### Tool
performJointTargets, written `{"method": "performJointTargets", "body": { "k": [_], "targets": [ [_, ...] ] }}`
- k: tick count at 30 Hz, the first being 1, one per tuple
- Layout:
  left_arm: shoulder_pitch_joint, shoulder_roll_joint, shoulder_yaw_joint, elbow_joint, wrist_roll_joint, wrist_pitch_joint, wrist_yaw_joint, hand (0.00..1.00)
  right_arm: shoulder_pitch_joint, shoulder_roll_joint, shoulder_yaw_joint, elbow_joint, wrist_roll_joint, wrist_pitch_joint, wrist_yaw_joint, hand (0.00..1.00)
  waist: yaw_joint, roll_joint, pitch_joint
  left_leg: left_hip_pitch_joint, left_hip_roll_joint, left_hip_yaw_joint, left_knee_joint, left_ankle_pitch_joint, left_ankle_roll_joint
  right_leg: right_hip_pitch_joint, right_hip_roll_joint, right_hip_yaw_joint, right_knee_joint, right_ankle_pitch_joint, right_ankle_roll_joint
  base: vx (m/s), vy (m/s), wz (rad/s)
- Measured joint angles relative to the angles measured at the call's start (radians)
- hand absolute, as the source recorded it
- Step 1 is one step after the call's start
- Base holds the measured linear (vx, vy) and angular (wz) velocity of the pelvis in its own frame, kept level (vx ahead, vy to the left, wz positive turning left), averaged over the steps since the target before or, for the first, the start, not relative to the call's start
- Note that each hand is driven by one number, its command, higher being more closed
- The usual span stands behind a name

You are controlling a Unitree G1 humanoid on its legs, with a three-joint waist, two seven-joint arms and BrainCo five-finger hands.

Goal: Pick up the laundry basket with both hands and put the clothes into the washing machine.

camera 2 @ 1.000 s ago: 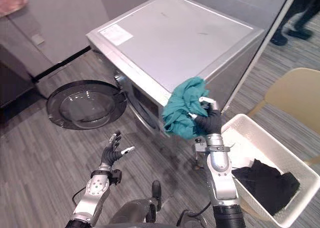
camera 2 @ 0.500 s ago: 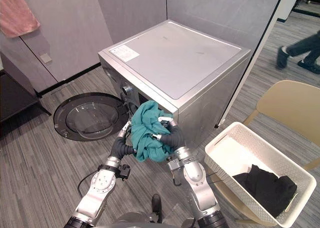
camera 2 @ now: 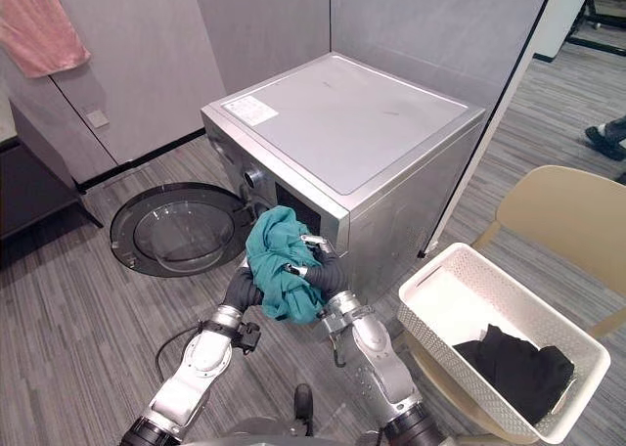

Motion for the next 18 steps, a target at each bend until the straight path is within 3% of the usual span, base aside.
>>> {"method": "performJointTargets", "body": {
  "k": [8, 11, 13, 18],
  "targets": [
    [0.001, -0.011, 0.035, 0.012, -0.035, 0.000, 0.004, 1.00, 0.001, 0.014, 0.006, 0.000, -0.019, -0.014, -0.001, 0.00, 0.001, -0.004, -0.002, -0.009, 0.009, -0.012, 0.000, 0.012, -0.007, 0.002, 0.016, -0.007, -0.018, 0.008, -0.013, 0.04, -0.051, 0.03],
    [0.002, -0.045, 0.088, 0.011, -0.043, 0.000, 0.005, 1.00, 0.016, 0.045, -0.039, 0.000, -0.078, -0.013, -0.003, 0.00, 0.001, -0.004, -0.002, -0.008, 0.009, -0.024, 0.000, 0.014, -0.009, 0.012, 0.018, -0.019, -0.027, 0.009, -0.015, 0.04, -0.050, 0.11],
    [0.006, -0.088, 0.174, 0.006, -0.053, 0.000, 0.020, 1.00, 0.044, 0.062, -0.098, 0.000, -0.168, -0.012, -0.013, 0.00, 0.003, -0.004, -0.002, -0.008, 0.009, -0.030, 0.000, 0.014, -0.009, 0.014, 0.020, -0.023, -0.028, 0.009, -0.015, 0.03, -0.040, 0.08],
    [0.070, -0.111, 0.274, -0.061, -0.054, -0.001, 0.030, 1.00, 0.155, 0.066, -0.233, -0.003, -0.414, -0.008, -0.052, 0.00, 0.002, -0.005, -0.002, -0.009, 0.009, -0.030, -0.001, 0.011, -0.014, 0.015, 0.020, -0.023, -0.030, 0.009, -0.015, 0.00, -0.006, 0.01]
  ]
}}
